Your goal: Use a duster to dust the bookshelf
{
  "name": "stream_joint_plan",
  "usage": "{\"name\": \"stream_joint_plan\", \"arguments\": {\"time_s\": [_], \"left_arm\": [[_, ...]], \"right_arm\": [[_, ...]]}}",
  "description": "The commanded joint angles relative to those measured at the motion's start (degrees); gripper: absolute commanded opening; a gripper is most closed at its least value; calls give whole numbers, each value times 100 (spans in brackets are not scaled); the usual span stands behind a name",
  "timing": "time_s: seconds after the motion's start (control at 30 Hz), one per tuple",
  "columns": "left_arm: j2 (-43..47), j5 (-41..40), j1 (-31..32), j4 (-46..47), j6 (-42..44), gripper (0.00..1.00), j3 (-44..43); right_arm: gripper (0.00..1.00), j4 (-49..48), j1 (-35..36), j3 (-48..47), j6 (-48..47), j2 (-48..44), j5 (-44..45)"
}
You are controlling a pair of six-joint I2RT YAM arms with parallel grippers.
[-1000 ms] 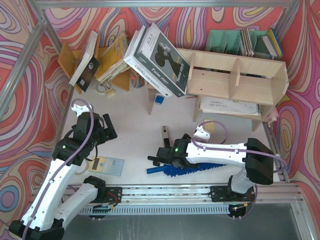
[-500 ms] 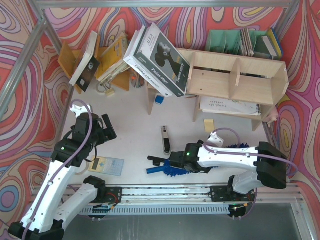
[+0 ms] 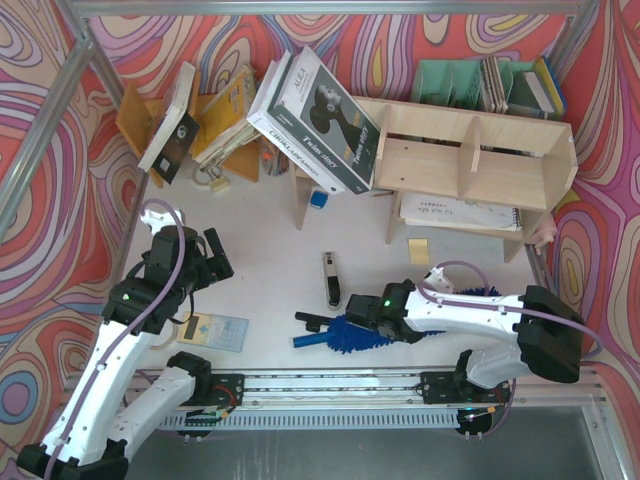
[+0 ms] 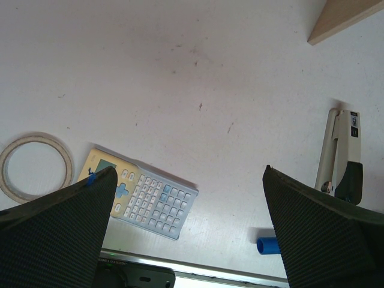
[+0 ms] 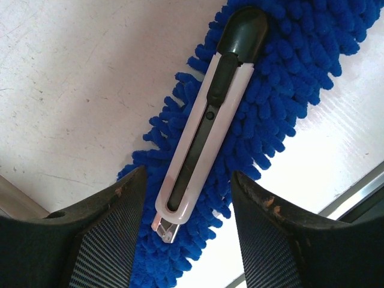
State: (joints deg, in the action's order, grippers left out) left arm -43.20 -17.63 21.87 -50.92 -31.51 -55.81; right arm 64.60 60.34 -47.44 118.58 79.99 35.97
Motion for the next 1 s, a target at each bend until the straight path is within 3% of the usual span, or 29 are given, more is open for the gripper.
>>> {"name": "stream_joint_plan", "arguments": {"time_s": [0.0, 0.97], "left_arm": [[-7, -48, 19, -63, -31, 98, 70], [-12, -30, 19, -67, -31, 99, 77]], "right_arm": [[56, -58, -61, 110, 1330, 14, -39], [46, -581, -266, 465, 888, 177, -90]]}}
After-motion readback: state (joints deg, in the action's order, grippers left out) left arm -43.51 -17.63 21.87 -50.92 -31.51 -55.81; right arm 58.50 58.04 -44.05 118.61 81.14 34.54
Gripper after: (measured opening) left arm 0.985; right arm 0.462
